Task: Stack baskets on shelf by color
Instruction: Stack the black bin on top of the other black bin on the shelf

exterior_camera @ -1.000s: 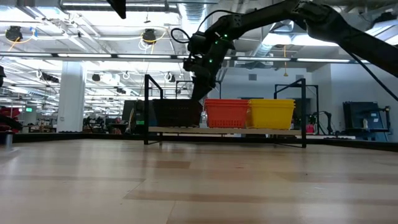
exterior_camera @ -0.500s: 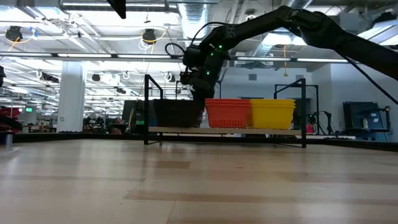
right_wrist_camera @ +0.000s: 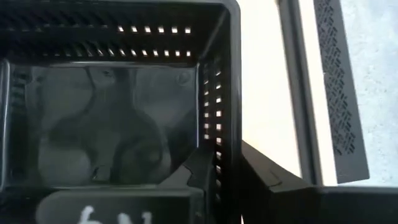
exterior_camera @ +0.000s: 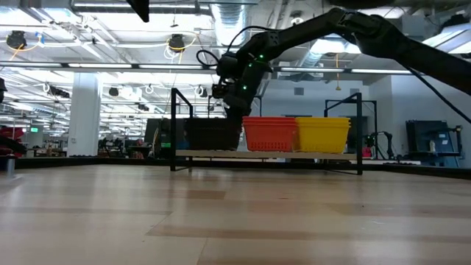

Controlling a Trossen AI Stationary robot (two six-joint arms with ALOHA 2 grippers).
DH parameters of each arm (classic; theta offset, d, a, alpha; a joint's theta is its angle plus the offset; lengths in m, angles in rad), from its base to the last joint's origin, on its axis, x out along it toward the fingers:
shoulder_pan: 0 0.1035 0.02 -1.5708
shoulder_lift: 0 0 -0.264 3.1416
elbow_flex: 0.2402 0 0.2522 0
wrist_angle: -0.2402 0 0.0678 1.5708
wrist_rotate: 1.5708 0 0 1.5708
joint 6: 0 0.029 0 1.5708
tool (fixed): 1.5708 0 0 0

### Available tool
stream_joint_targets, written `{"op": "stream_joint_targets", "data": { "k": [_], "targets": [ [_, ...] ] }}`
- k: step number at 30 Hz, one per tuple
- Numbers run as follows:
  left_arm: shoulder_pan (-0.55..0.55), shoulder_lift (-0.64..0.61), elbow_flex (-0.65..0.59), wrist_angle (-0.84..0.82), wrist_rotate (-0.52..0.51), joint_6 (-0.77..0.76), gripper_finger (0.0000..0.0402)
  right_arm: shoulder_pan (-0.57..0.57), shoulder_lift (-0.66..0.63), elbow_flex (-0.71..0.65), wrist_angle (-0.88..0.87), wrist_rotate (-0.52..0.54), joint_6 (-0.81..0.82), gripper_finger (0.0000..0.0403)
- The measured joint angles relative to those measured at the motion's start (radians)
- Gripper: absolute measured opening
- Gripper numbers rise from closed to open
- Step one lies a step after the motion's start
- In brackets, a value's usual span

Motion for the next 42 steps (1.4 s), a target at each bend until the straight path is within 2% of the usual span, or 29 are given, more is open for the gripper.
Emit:
{"op": "stream_joint_targets", "data": {
  "k": [5, 10, 13, 25, 33, 42],
  "targets": [
    [0.0, 0.0, 0.0, 0.0, 0.0, 0.0, 0.0, -0.013, 0.0, 0.0, 0.024, 0.006, -0.021, 0.006],
    [0.0, 0.0, 0.0, 0.0, 0.0, 0.0, 0.0, -0.019, 0.0, 0.0, 0.024, 0.001, -0.024, 0.0058],
    [0.0, 0.0, 0.0, 0.0, 0.0, 0.0, 0.0, -0.017, 0.0, 0.0, 0.016, -0.036, -0.054, 0.0058],
    [0.0, 0.0, 0.0, 0.0, 0.006, 0.0, 0.0, 0.007, 0.0, 0.0, 0.02, -0.033, -0.095, 0.006],
    [0.0, 0.0, 0.0, 0.0, 0.018, -0.008, 0.0, 0.007, 0.0, 0.0, 0.012, 0.008, -0.078, 0.0089],
    [0.0, 0.0, 0.0, 0.0, 0.019, -0.011, 0.0, 0.027, -0.001, 0.004, 0.01, 0.021, -0.077, 0.0141]
  ]
}}
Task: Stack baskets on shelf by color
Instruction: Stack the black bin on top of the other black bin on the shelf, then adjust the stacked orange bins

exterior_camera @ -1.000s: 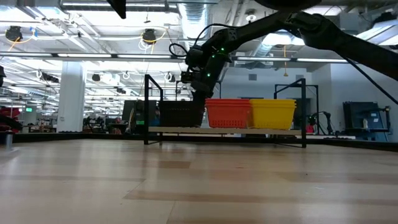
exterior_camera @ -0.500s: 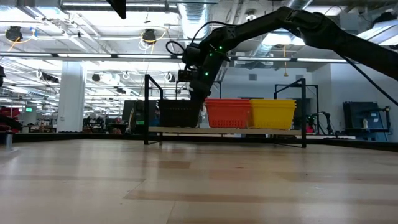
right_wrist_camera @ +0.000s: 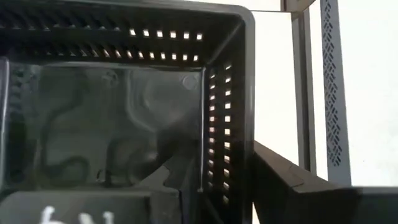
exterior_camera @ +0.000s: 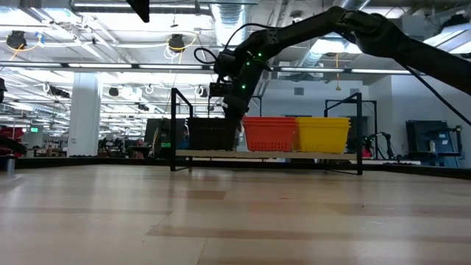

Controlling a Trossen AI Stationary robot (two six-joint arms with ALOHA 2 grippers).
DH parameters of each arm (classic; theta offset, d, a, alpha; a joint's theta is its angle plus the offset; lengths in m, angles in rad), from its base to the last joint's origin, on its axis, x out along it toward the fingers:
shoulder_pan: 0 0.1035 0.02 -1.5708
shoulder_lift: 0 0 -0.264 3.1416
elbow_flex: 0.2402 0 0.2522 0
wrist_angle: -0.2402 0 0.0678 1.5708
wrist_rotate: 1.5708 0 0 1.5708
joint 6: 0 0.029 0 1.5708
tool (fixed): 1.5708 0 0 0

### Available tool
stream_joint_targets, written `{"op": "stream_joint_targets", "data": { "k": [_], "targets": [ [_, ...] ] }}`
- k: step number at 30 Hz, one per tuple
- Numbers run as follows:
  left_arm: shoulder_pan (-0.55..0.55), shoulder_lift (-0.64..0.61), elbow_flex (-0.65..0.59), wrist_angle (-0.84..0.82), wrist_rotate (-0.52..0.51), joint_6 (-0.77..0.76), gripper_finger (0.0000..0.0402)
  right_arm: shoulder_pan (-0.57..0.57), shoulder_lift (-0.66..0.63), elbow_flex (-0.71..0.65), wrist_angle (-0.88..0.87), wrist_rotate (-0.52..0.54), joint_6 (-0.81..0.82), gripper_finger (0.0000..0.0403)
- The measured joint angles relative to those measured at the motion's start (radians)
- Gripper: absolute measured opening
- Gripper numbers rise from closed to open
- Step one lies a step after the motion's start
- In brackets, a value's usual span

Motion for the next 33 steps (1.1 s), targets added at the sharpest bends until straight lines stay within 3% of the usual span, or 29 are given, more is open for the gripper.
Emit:
{"op": "stream_joint_targets", "data": {
  "k": [10, 16, 18, 22, 25, 29, 33],
  "targets": [
    [0.0, 0.0, 0.0, 0.0, 0.0, -0.003, 0.0, 0.0, -0.048, 0.001, 0.031, 0.124, -0.02, 0.0196],
    [0.0, 0.0, 0.0, 0.0, -0.001, -0.003, 0.0, 0.01, -0.133, 0.001, 0.021, 0.211, -0.056, 0.0204],
    [0.0, 0.0, 0.0, 0.0, -0.001, -0.002, 0.0, 0.025, -0.166, 0.001, 0.013, 0.289, -0.053, 0.0201],
    [0.0, 0.0, 0.0, 0.0, 0.0, 0.004, 0.0, 0.052, -0.243, 0.001, -0.021, 0.442, -0.053, 0.0173],
    [0.0, 0.0, 0.0, 0.0, -0.001, 0.024, 0.0, 0.07, -0.327, 0.0, -0.056, 0.502, -0.034, 0.0125],
    [0.0, 0.0, 0.0, 0.0, -0.011, 0.042, 0.0, 0.079, -0.46, 0.0, -0.118, 0.521, 0.034, 0.0029],
    [0.0, 0.0, 0.0, 0.0, -0.03, 0.067, 0.0, 0.078, -0.614, 0.0, -0.192, 0.521, 0.147, 0.0016]
  ]
}}
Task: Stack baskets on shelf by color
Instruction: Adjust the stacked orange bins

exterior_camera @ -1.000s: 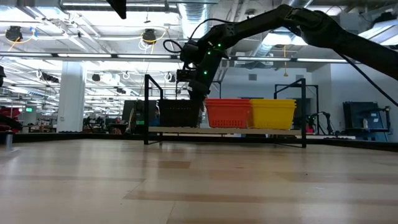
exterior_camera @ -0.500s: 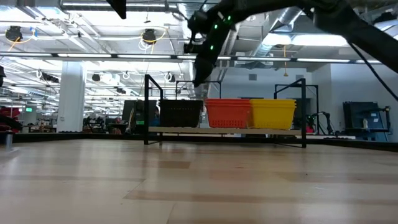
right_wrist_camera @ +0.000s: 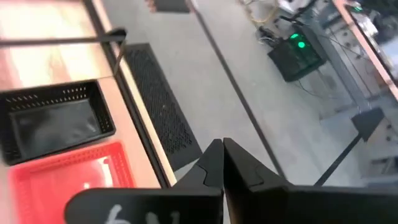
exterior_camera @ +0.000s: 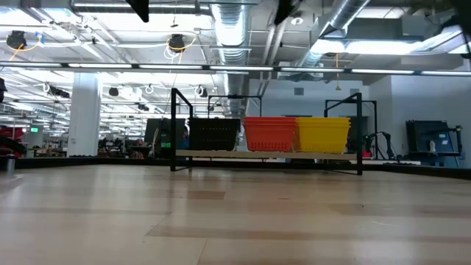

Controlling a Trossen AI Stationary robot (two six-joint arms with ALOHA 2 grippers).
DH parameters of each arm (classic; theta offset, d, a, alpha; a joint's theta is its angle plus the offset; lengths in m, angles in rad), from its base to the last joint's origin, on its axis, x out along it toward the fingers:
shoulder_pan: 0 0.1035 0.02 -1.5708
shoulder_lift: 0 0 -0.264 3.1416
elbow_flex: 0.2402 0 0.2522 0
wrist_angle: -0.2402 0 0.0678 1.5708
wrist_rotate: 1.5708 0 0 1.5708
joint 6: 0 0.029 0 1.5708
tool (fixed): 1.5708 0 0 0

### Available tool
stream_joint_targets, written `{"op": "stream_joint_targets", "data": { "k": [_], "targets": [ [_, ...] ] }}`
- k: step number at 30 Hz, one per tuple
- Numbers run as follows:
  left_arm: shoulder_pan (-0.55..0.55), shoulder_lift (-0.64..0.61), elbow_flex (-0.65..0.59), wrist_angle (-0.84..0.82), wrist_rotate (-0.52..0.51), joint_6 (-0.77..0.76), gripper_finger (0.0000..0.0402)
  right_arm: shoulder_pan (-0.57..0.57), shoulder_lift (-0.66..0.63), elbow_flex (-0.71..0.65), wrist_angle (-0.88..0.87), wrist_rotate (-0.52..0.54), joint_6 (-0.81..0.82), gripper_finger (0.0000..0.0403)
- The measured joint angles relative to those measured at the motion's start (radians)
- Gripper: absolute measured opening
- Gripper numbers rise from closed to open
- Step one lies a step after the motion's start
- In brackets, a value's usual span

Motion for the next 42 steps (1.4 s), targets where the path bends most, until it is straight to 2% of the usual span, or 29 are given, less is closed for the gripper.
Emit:
{"op": "stream_joint_targets", "data": {
  "k": [6, 9, 12, 16, 20, 23, 26, 30, 36, 39, 42],
  "targets": [
    [0.001, -0.047, -0.05, 0.003, -0.017, 0.038, 0.0, -0.013, -0.241, 0.0, -0.127, 0.0, 0.111, 0.0006],
    [0.016, -0.136, -0.171, 0.002, -0.014, -0.002, 0.0, 0.006, -0.353, 0.001, -0.202, 0.0, 0.175, 0.0004],
    [0.023, -0.267, -0.346, 0.03, -0.011, -0.1, 0.0, 0.047, -0.458, -0.019, -0.25, -0.001, 0.24, 0.0004],
    [0.022, -0.458, -0.579, 0.225, 0.086, -0.144, 0.0, 0.134, -0.573, -0.068, -0.271, -0.003, 0.312, 0.0003],
    [0.022, -0.626, -0.793, 0.502, 0.217, -0.069, 0.0, 0.238, -0.684, -0.177, -0.266, -0.007, 0.371, 0.0002],
    [0.022, -0.723, -0.923, 0.669, 0.291, -0.036, 0.0, 0.316, -0.776, -0.316, -0.245, -0.008, 0.431, 0.0002],
    [0.022, -0.796, -1.022, 0.769, 0.332, -0.033, 0.0, 0.391, -0.893, -0.524, -0.137, -0.008, 0.483, 0.0002],
    [0.023, -0.863, -1.11, 0.833, 0.365, -0.048, 0.0, 0.468, -1.104, -0.882, 0.135, -0.008, 0.487, 0.0001],
    [0.023, -0.896, -1.157, 0.86, 0.39, -0.052, 0.0, 0.514, -1.417, -1.372, 0.542, -0.006, 0.503, 0.0001],
    [0.023, -0.897, -1.164, 0.883, 0.401, -0.053, 0.0, 0.518, -1.535, -1.534, 0.702, -0.006, 0.575, 0.0001],
    [0.023, -0.896, -1.164, 0.914, 0.407, -0.042, 0.0, 0.518, -1.596, -1.654, 0.778, -0.006, 0.638, 0.0001]
  ]
}}
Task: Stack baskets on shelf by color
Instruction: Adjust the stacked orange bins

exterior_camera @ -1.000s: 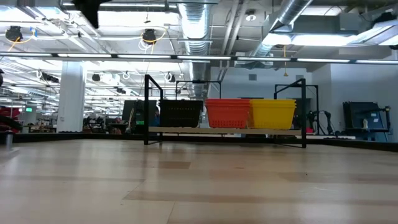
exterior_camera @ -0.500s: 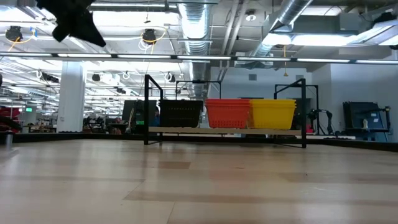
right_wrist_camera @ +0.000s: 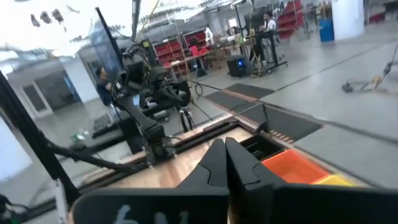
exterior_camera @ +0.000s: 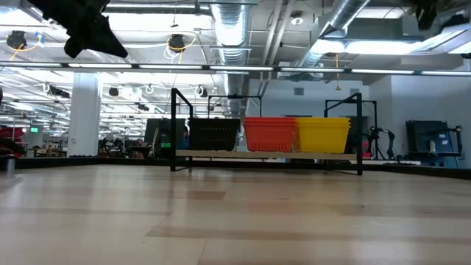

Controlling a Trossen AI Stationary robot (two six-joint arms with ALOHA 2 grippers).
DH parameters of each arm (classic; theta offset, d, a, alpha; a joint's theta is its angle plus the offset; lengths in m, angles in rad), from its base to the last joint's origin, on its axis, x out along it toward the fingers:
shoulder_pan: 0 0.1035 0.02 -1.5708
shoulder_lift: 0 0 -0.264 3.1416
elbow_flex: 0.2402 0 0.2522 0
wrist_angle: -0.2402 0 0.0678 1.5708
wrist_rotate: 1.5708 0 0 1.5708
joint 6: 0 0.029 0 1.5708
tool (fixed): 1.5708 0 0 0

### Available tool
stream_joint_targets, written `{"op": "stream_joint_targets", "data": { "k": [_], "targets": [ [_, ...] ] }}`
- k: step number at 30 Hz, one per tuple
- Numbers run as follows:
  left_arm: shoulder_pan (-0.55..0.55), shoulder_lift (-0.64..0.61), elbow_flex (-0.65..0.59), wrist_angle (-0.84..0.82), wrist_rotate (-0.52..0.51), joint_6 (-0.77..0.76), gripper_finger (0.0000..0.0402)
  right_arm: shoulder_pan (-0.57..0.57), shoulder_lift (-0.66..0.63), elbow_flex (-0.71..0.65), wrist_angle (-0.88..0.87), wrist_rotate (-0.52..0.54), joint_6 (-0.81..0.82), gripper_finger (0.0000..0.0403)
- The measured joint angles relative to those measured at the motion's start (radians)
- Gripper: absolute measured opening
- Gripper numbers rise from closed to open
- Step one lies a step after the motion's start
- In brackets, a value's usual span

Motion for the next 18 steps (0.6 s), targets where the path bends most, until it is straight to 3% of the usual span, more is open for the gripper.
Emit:
{"op": "stream_joint_targets", "data": {
  "k": [6, 12, 15, 18],
  "targets": [
    [0.0, 0.0, 0.0, 0.07, 0.001, 0.038, 0.0, -0.002, 0.022, -0.07, 0.074, 0.012, 0.097, 0.0001],
    [0.0, 0.0, 0.0, 0.074, 0.0, 0.04, 0.0, -0.003, 0.16, -0.023, 0.095, 0.137, 0.137, 0.0001],
    [0.0, 0.0, 0.0, 0.073, 0.0, 0.043, 0.0, -0.009, 0.252, 0.034, -0.008, 0.208, 0.204, 0.0001],
    [0.0, 0.0, 0.0, 0.073, 0.0, 0.043, 0.0, -0.048, 0.36, 0.106, -0.139, 0.212, 0.285, 0.0]
  ]
}}
